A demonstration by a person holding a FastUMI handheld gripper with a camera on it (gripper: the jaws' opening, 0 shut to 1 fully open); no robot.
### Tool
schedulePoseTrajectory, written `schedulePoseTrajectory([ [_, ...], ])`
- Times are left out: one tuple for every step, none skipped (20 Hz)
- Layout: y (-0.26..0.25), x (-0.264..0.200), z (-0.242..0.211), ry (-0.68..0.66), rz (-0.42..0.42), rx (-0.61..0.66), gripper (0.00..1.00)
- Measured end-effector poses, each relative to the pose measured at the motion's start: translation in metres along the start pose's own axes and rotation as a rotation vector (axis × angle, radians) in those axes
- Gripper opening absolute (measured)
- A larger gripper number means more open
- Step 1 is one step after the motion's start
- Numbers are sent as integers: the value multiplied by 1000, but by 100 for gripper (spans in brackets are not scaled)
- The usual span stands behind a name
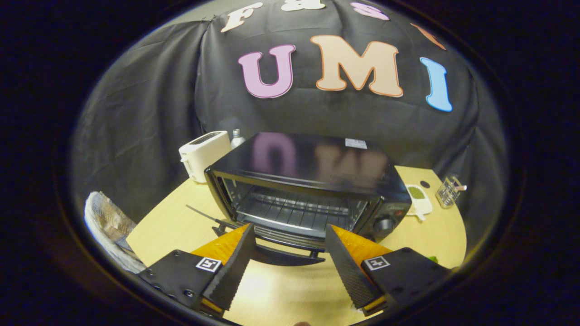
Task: Open the toaster oven, put the food inside, and close the toaster oven door.
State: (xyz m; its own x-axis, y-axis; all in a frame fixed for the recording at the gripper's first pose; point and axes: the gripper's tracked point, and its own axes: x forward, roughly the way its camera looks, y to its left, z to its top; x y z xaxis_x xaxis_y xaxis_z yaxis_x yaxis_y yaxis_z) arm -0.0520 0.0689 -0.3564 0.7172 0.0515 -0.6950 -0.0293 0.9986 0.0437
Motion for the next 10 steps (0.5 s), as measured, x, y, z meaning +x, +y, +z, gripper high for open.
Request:
schedulePoseTrajectory([
  [1,-1,-6,13,6,-3,98],
  [4,-8,-16,26,11,-5,98],
  [7,-13,-25,45,17,-3,98],
  [8,-15,-35,64,22,1,98],
  [10,-16,-43,82,28,7,98],
  [11,-17,-51,101,32,13,99],
  [12,-18,-58,118,34,15,99],
  [14,-17,-66,132,37,10,99],
  [15,-18,-72,144,41,-1,99],
  [17,-18,-78,155,47,-13,99],
])
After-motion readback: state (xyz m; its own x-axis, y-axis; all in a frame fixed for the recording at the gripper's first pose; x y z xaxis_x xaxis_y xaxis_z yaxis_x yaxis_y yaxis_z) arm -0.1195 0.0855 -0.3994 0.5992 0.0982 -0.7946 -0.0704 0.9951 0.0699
